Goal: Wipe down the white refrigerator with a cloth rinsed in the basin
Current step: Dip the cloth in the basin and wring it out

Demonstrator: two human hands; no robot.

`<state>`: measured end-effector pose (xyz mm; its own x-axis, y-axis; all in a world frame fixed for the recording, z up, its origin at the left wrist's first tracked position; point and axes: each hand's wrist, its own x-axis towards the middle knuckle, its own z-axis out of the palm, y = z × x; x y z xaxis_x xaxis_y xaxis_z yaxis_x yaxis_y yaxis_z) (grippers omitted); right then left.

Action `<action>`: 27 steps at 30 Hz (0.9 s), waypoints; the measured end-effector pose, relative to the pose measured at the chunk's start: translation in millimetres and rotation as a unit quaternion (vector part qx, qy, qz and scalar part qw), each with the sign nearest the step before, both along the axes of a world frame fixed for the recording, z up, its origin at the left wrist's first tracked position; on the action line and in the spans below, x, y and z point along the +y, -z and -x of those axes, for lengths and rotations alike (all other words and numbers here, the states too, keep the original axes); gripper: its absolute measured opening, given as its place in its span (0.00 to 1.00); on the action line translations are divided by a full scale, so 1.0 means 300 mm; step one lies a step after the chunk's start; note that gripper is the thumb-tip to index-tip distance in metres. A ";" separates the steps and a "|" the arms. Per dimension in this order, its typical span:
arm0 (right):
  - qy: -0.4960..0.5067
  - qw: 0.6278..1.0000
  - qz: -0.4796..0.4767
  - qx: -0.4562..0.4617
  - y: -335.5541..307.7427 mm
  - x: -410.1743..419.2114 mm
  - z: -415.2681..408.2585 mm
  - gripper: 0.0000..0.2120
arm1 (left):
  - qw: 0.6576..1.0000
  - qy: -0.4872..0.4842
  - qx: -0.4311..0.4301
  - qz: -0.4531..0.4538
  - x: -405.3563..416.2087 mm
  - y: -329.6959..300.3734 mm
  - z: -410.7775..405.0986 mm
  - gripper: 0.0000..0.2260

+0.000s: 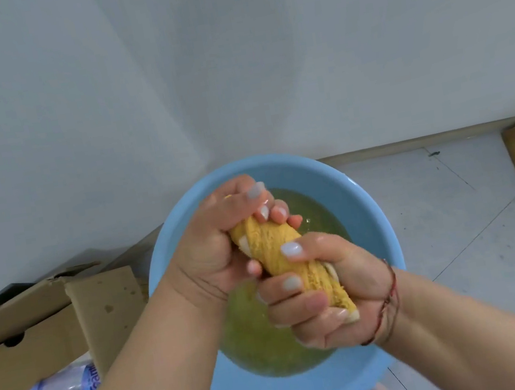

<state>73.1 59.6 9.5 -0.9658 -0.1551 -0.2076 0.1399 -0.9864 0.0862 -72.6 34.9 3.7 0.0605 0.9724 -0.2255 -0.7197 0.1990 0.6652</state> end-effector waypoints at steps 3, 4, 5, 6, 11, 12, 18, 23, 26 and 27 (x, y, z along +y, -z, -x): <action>-0.062 0.970 -0.198 -0.124 0.024 0.032 0.000 0.15 | 0.990 -0.020 0.084 0.115 0.033 0.007 -0.011 0.16; -0.077 0.949 -0.254 -0.172 0.036 0.031 0.002 0.13 | 0.982 -0.036 0.101 0.152 0.035 0.026 -0.025 0.17; -0.086 0.925 -0.304 -0.214 0.048 0.033 0.012 0.11 | 0.974 -0.055 0.122 0.184 0.044 0.047 -0.031 0.18; -0.090 0.900 -0.346 -0.250 0.061 0.027 0.024 0.11 | 0.963 -0.072 0.149 0.213 0.050 0.076 -0.038 0.18; -0.101 0.748 -0.518 -0.402 0.211 -0.026 0.070 0.05 | 0.866 -0.082 0.409 0.274 0.039 0.207 -0.080 0.19; -0.119 0.704 -0.566 -0.412 0.241 -0.031 0.079 0.04 | 0.843 -0.074 0.454 0.278 0.033 0.230 -0.090 0.19; -0.205 0.500 -0.741 -0.398 0.378 -0.053 0.105 0.12 | 0.783 -0.106 0.510 0.339 0.012 0.342 -0.124 0.12; -0.203 0.519 -0.709 -0.432 0.418 -0.064 0.097 0.14 | 0.785 -0.143 0.462 0.388 0.006 0.375 -0.136 0.13; -0.214 0.511 -0.716 -0.426 0.430 -0.070 0.094 0.16 | 0.789 -0.157 0.428 0.412 0.004 0.384 -0.140 0.12; -0.221 0.506 -0.720 -0.422 0.433 -0.071 0.093 0.16 | 0.789 -0.162 0.421 0.417 0.002 0.383 -0.141 0.13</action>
<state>45.2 38.3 -120.3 -0.3772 0.5807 -0.7215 0.8857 -0.0015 -0.4642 -30.4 35.4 -111.3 -0.6731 0.3975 -0.6236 -0.1965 0.7168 0.6690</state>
